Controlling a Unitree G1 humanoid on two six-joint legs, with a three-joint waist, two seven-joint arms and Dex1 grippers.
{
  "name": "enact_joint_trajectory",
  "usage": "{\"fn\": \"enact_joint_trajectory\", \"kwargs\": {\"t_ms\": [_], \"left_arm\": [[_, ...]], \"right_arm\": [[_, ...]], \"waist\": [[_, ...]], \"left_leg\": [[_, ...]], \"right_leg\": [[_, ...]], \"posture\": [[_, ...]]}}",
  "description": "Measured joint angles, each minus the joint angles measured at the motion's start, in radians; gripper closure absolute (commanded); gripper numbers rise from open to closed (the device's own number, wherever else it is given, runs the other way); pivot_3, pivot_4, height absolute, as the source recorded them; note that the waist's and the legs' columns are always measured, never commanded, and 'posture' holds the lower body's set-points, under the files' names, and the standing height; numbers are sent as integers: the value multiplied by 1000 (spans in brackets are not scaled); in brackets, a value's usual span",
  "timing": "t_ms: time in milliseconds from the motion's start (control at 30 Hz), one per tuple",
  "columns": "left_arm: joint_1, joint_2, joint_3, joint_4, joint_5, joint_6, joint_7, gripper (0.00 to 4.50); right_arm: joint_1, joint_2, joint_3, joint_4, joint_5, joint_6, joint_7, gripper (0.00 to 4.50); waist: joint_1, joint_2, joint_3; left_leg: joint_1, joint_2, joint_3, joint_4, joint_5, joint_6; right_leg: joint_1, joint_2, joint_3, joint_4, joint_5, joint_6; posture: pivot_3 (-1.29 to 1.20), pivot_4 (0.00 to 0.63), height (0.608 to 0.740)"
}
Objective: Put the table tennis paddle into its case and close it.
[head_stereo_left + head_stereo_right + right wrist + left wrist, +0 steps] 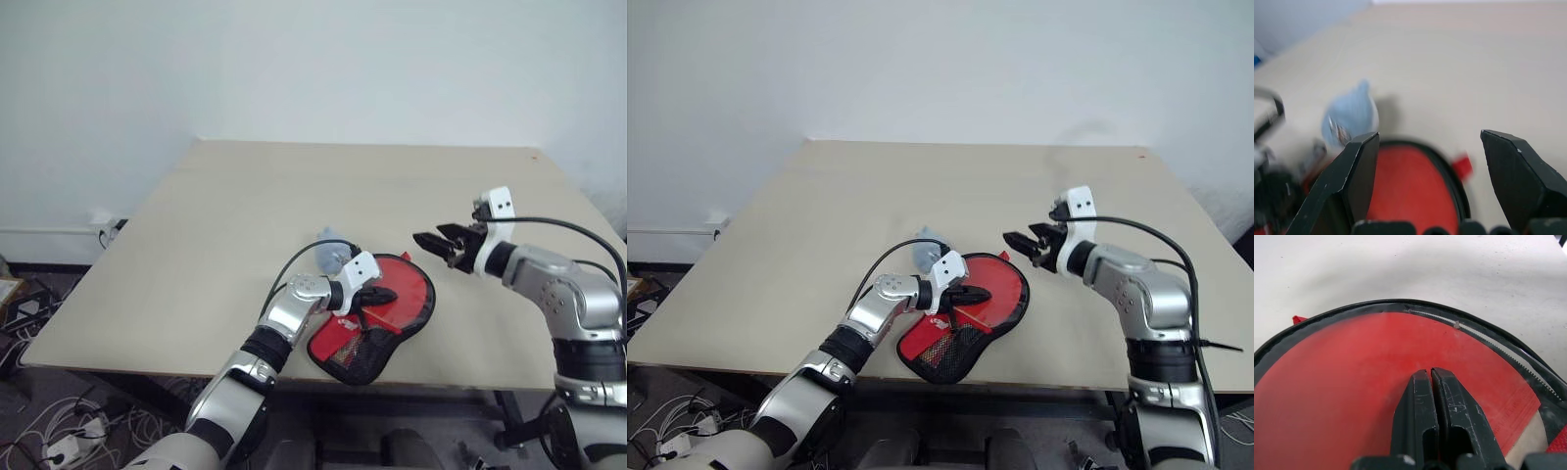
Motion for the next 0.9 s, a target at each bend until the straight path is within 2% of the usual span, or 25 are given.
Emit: {"fn": "enact_joint_trajectory", "kwargs": {"t_ms": [133, 467, 900], "left_arm": [[-4, -4, -1, 8, 2, -9, -8, 4463], [-9, 0, 1, 16, 6, -12, -14, 4463], [-10, 8, 2, 18, 9, -9, -21, 4463]], "right_arm": [[-73, 7, 45, 91, -10, 3, 36, 930], [-190, 104, 188, 356, -75, -32, 182, 930], [-338, 247, 190, 673, -148, -88, 216, 930]], "waist": [[2, 1, -1], [-1, 2, -1], [-6, 3, -1]], "left_leg": [[0, 0, -1, 0, 0, 0], [0, 0, -1, 0, 0, 0], [3, 0, -3, 1, 0, -1]], "right_leg": [[0, 0, 0, 0, 0, 0], [-1, 0, 0, 4, 0, 0], [-2, 2, 0, 11, 0, 0]], "posture": [[0, 0, 740], [0, 0, 740], [0, 0, 740]]}}
